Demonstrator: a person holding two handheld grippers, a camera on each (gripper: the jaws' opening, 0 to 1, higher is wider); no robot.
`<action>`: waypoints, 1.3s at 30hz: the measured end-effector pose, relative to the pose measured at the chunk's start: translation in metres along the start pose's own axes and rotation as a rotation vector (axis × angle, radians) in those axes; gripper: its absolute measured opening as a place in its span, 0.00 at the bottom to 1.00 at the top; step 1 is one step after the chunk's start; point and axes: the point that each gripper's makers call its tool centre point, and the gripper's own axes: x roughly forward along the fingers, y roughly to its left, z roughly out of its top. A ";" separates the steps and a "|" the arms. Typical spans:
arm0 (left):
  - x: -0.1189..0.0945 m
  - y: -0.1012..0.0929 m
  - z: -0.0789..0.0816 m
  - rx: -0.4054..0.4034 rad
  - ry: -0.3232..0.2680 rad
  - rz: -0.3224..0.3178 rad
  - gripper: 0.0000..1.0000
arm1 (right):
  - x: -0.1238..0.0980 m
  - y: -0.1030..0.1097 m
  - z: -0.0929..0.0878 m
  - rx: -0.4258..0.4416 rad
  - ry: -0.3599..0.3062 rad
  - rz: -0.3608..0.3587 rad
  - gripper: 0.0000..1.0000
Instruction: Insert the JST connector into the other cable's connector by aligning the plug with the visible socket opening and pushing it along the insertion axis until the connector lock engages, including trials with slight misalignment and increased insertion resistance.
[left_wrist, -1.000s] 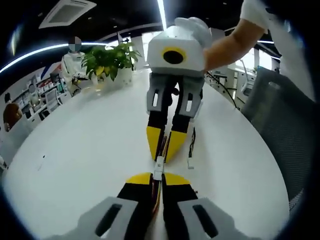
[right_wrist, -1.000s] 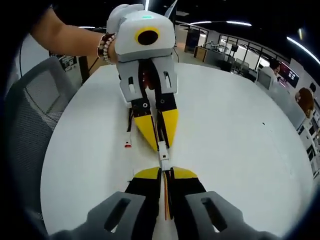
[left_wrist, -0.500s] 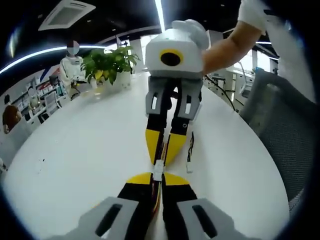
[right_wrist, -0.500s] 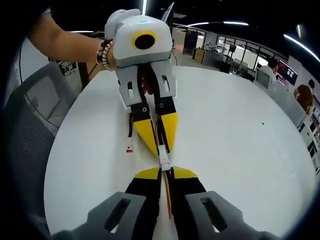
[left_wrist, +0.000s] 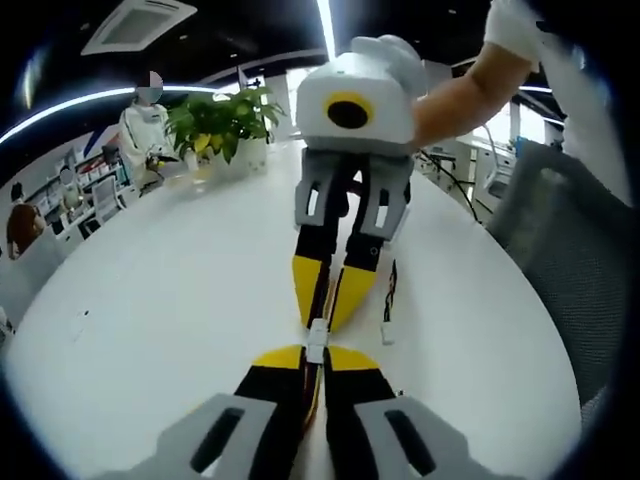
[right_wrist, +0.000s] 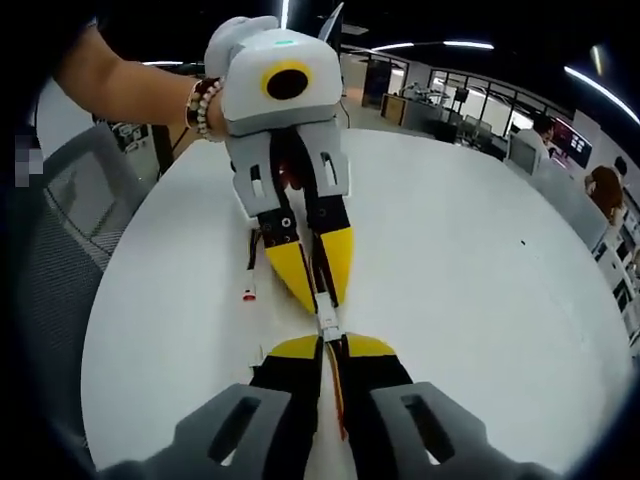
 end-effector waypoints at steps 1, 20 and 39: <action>0.000 0.002 0.000 -0.006 0.000 0.004 0.01 | 0.001 -0.001 0.000 0.002 -0.002 -0.002 0.05; -0.001 0.018 -0.018 -0.051 0.053 0.056 0.04 | 0.012 -0.014 0.001 0.011 -0.041 -0.050 0.05; -0.004 0.016 -0.017 -0.073 0.059 0.069 0.11 | 0.011 -0.018 0.003 -0.005 -0.034 -0.079 0.10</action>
